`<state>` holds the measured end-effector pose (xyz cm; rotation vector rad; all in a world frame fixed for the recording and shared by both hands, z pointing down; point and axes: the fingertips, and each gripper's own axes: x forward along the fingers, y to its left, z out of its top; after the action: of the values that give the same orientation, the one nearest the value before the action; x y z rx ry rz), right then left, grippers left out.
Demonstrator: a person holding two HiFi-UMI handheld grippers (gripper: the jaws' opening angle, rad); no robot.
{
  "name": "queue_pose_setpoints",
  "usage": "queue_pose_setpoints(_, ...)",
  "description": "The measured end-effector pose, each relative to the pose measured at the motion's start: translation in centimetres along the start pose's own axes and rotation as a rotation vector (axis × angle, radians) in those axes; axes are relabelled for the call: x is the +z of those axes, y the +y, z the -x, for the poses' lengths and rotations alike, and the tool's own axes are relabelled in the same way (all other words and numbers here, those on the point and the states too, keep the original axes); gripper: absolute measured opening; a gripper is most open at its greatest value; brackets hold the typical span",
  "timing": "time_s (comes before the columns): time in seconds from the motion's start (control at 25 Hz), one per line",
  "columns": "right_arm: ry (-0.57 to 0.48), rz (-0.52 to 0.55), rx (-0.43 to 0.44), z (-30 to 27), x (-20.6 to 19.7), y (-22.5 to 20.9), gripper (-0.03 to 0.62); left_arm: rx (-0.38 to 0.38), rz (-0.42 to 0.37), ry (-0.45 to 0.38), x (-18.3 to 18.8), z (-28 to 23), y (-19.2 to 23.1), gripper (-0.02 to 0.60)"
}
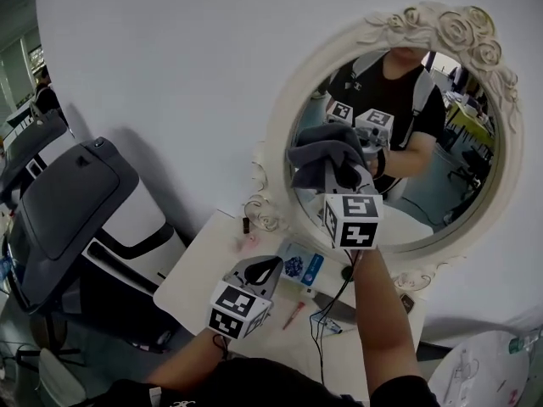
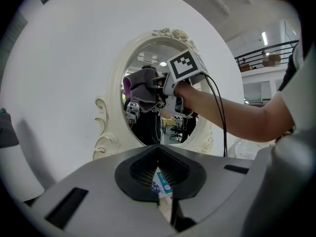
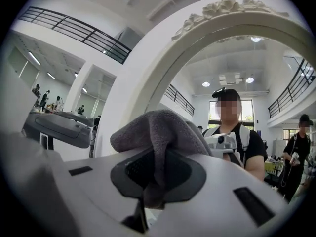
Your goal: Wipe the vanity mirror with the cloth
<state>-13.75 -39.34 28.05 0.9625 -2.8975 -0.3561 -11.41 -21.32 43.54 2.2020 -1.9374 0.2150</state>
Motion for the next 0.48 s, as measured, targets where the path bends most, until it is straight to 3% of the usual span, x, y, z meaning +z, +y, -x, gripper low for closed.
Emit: queue_pose_setpoints(0.48,0.077,0.052,0.031,-3.9,-3.1,5.7,0.041,0.025,0.05,-0.023,-0.8,2.1,3.3,-0.002)
